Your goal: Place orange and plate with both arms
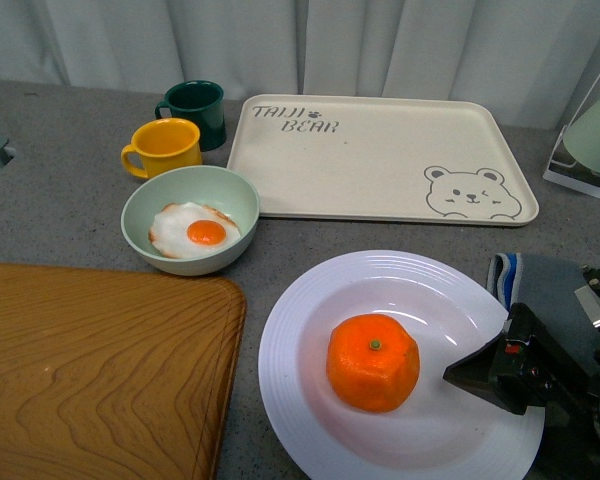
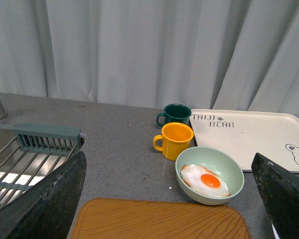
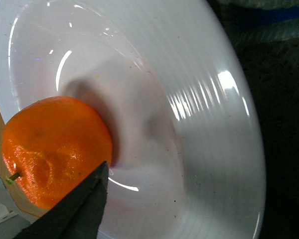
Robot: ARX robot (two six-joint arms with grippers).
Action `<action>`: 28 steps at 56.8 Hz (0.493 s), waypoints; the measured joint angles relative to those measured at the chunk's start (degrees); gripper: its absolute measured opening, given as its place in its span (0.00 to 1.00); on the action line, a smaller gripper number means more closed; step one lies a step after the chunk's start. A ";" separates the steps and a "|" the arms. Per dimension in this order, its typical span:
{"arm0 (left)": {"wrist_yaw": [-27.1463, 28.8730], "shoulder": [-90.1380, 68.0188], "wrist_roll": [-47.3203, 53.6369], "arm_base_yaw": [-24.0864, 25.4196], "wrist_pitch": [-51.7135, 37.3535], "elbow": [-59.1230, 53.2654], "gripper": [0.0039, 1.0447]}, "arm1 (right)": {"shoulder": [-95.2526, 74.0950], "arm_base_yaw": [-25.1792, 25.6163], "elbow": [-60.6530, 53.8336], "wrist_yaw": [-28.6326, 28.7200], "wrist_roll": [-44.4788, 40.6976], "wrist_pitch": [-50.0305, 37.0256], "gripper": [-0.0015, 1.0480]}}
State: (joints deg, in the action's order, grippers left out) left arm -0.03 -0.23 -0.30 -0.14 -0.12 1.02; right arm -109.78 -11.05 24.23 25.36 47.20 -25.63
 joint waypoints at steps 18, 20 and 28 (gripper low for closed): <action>0.02 0.00 0.00 0.00 0.00 0.00 0.94 | -2.32 2.03 2.82 1.97 2.14 6.54 0.16; 0.00 0.00 0.00 0.00 0.00 0.00 0.94 | -2.19 2.27 3.10 2.32 1.92 6.93 0.14; 0.02 0.00 0.00 0.00 0.00 0.00 0.94 | -1.42 3.37 3.72 3.96 0.55 7.93 0.11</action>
State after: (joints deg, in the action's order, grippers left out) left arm -0.01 -0.23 -0.30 -0.14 -0.12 1.02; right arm -111.20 -7.68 27.94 29.32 47.75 -17.69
